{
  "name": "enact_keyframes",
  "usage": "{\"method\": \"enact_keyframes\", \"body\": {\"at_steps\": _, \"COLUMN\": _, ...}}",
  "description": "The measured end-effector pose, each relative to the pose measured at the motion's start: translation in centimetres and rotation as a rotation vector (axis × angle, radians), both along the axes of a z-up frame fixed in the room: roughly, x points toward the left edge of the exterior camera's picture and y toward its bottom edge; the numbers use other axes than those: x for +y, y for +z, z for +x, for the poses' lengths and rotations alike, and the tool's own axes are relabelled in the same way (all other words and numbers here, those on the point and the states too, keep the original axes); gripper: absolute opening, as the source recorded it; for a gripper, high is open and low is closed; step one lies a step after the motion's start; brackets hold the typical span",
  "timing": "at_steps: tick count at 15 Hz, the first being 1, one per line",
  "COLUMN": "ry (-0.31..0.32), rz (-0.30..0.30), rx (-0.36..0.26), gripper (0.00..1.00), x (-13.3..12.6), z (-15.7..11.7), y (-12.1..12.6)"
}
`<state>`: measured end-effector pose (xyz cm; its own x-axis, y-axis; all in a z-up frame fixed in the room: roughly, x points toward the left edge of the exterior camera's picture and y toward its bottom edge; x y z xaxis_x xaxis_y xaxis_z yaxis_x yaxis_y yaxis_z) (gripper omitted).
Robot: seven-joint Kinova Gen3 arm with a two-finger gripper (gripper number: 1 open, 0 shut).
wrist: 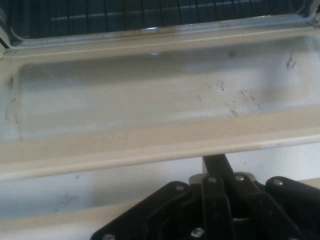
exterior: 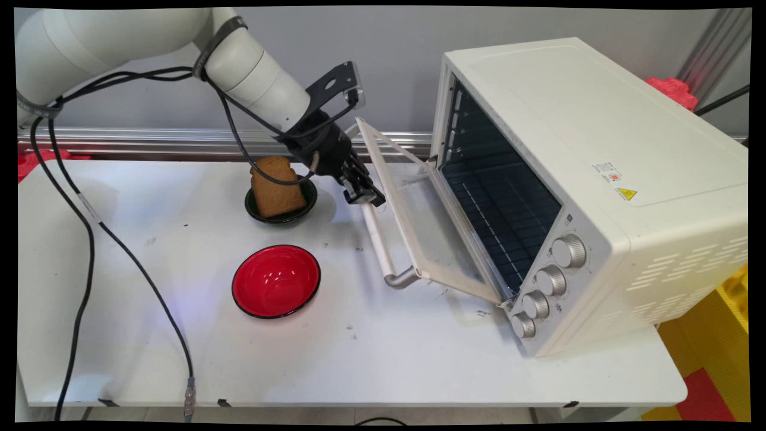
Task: Open the oven
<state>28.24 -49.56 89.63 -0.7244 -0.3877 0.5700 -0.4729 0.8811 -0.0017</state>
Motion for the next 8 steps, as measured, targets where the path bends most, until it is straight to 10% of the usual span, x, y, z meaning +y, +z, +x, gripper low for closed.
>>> {"method": "enact_keyframes", "body": {"at_steps": 8, "ry": -0.018, "rz": -0.027, "rx": -0.002, "gripper": 0.00, "x": 0.3, "z": 0.6, "y": -1.8}}
